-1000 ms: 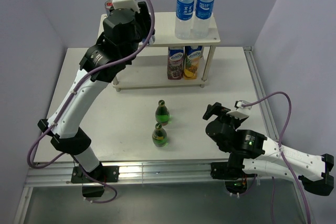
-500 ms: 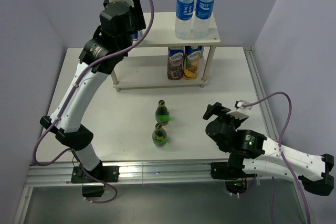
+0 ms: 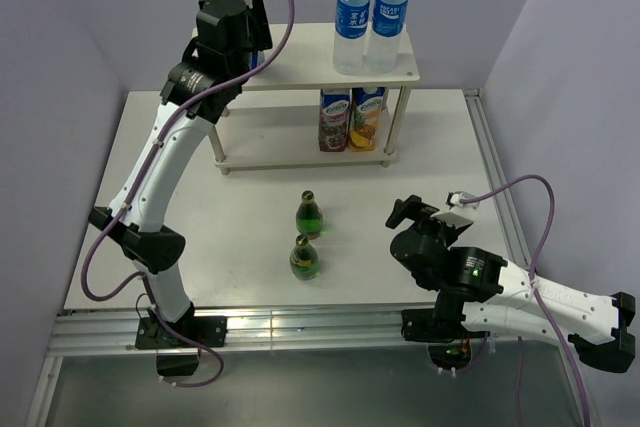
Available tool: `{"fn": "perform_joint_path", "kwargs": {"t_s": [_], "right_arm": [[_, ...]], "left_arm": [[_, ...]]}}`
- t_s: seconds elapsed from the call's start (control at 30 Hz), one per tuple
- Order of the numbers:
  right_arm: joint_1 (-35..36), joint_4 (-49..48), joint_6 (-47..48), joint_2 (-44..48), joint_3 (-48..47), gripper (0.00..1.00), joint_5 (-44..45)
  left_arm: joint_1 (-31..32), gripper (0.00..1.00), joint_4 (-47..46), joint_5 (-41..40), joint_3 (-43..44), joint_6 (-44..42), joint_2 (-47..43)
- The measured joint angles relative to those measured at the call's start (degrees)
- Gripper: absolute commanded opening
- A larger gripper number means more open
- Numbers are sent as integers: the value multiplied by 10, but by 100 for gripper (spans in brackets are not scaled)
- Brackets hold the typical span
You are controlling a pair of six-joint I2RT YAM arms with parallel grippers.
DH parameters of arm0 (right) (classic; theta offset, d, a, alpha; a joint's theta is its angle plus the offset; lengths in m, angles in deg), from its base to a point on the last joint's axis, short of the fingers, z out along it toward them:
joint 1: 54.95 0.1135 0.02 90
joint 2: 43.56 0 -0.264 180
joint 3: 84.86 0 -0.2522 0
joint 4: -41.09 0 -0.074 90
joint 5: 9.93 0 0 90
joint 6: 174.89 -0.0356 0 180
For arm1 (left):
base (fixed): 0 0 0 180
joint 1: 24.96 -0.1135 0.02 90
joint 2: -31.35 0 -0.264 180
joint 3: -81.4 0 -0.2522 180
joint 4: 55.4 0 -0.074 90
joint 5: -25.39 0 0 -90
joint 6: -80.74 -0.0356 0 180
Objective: Place and organize the beverage onto the shelf
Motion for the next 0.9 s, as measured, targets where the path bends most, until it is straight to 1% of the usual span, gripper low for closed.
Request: {"fn": "perform_joint_path", "kwargs": {"t_s": [0.17, 0.27, 0.3, 0.37, 0.4, 0.63, 0.77, 0.83, 0.9], "right_arm": [[0, 0, 0, 0, 0, 100, 0], [0, -1, 1, 0, 2, 100, 0], [0, -1, 1, 0, 3, 100, 0], [0, -1, 1, 0, 5, 100, 0], [0, -1, 1, 0, 5, 100, 0], [0, -3, 3, 0, 6, 100, 0], [0, -5, 5, 0, 6, 100, 0], [0, -5, 7, 0, 6, 100, 0], [0, -5, 7, 0, 6, 100, 0]], "left_arm": [[-12, 2, -13, 9, 0, 0, 6], [-16, 13, -20, 12, 0, 0, 10], [-17, 22, -24, 12, 0, 0, 11], [-19, 29, -31, 12, 0, -1, 14], [-19, 36, -33, 13, 0, -1, 15], [-20, 50, -36, 16, 0, -1, 17], [-21, 71, -41, 17, 0, -2, 19], [-21, 73, -46, 20, 0, -2, 20], [-21, 77, -51, 23, 0, -2, 21]]}}
